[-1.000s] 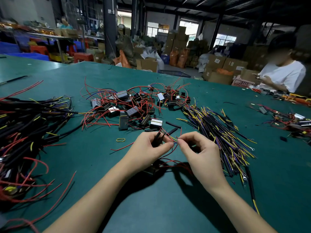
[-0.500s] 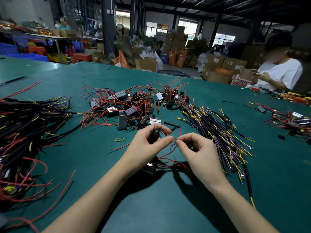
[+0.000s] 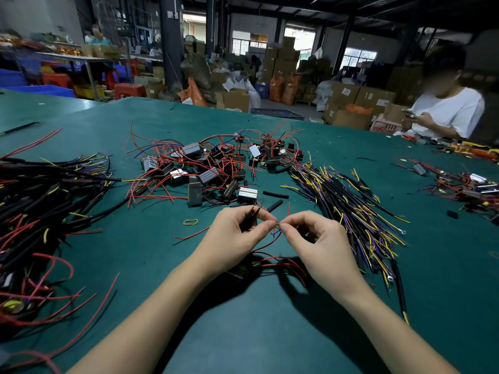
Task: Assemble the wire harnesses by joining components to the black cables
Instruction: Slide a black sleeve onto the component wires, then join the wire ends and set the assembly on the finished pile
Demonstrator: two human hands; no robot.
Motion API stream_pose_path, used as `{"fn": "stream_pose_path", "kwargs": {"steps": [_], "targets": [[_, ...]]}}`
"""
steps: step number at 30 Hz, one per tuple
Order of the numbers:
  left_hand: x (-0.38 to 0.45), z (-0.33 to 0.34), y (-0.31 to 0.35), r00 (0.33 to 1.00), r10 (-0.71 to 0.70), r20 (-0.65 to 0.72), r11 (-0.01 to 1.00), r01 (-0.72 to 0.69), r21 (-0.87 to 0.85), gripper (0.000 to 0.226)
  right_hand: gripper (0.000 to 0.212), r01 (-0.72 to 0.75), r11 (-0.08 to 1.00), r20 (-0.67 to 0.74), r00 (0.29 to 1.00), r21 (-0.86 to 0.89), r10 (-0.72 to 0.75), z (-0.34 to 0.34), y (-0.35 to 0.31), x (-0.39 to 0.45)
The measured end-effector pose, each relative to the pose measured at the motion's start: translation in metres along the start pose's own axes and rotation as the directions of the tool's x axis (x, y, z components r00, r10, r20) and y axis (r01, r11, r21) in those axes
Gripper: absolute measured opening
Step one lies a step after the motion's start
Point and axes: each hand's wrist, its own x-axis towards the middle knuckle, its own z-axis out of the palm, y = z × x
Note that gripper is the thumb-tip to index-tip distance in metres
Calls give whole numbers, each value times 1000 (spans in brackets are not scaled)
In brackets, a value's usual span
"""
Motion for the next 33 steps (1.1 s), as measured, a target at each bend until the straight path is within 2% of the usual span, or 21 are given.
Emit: {"fn": "stream_pose_path", "kwargs": {"steps": [3, 6, 14, 16, 19, 23, 26, 28, 30, 33], "targets": [[0, 0, 0, 1000, 10, -14, 1000, -9, 18, 9, 12, 40, 999, 22, 999, -37, -39, -3, 0, 1], [0, 0, 0, 1000, -1, -4, 1000, 1, 18, 12, 12, 133, 979, 60, 990, -152, -126, -8, 1, 4], [0, 2, 2, 997, -54, 53, 996, 50, 68, 15, 4, 304, 836, 168, 952, -456, -254, -14, 4, 4], [0, 2, 1, 998, -43, 39, 996, 39, 78, 13, 7, 254, 880, 134, 967, -400, -218, -11, 4, 3], [0, 1, 1, 1000, 0, 23, 999, -1, 46, 3, 11, 123, 971, 50, 992, -206, -115, -9, 3, 3], [-1, 0, 1, 996, 86, 20, 990, -88, 112, 10, 11, 20, 995, 68, 998, -100, -14, -8, 2, 2], [0, -4, -1, 988, 149, 33, 971, -153, 186, 16, 12, 47, 990, 99, 994, -131, -34, -10, 3, 2], [0, -5, -1, 985, 166, 47, 954, -173, 243, 9, 13, 94, 979, 123, 990, -180, -73, -11, 5, 3], [0, -5, -2, 987, 152, 57, 950, -162, 267, 6, 11, 154, 961, 152, 981, -230, -121, -14, 7, 4], [0, -5, -3, 994, 96, 57, 971, -106, 215, 10, 7, 280, 896, 207, 954, -345, -218, -19, 8, 6]]}}
